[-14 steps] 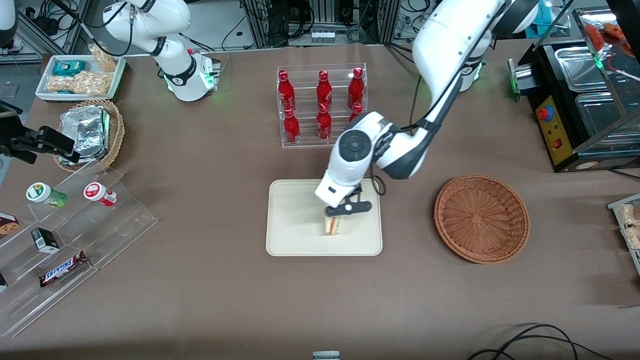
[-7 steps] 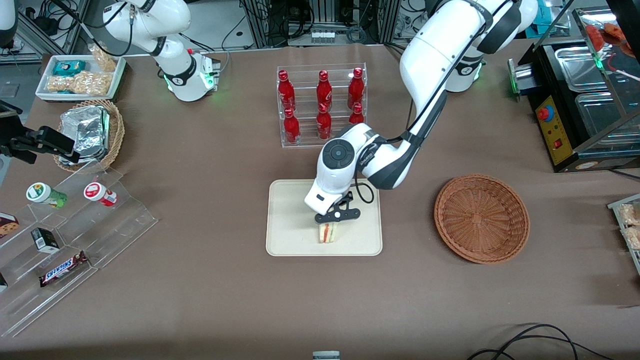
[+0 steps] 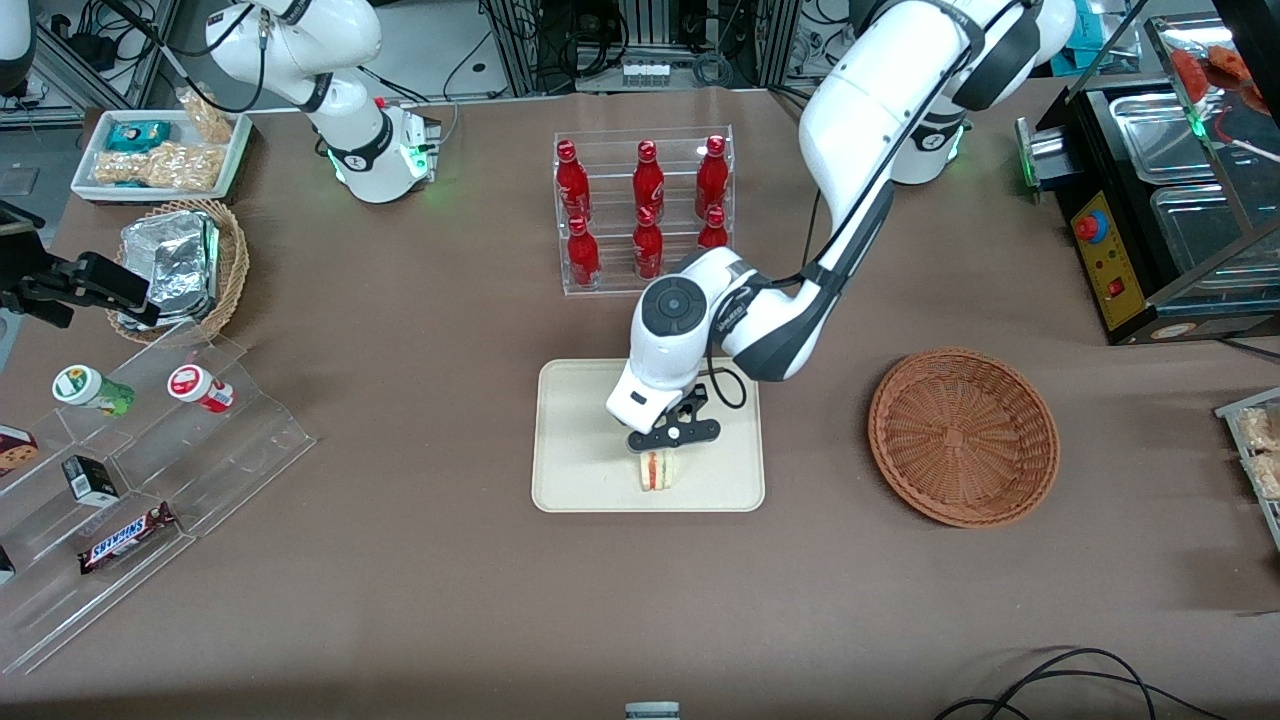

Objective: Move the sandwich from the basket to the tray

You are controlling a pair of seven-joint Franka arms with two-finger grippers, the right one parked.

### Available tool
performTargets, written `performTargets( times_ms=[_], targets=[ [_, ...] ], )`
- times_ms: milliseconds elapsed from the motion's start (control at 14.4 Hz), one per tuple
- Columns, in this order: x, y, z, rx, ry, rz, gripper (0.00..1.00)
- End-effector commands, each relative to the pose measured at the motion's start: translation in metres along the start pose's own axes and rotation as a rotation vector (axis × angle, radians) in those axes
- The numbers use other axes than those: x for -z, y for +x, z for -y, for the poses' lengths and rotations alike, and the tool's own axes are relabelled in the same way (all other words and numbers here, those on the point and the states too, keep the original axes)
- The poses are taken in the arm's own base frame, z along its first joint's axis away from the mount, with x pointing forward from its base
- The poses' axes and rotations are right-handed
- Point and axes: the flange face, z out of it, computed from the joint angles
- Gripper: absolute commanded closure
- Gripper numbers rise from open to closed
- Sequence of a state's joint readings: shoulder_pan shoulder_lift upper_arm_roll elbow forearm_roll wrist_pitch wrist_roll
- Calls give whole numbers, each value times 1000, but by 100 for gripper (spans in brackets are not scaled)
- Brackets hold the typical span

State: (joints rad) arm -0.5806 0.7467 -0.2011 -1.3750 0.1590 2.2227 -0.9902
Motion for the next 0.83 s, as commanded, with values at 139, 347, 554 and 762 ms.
performTargets(
  times_ms=[139,347,554,762],
  targets=[
    [134,-10,23,38,114,-17,0],
    [194,8,69,104,167,-25,0],
    [203,31,121,182,260,30,0],
    [204,59,190,123,284,81,0]
  ],
)
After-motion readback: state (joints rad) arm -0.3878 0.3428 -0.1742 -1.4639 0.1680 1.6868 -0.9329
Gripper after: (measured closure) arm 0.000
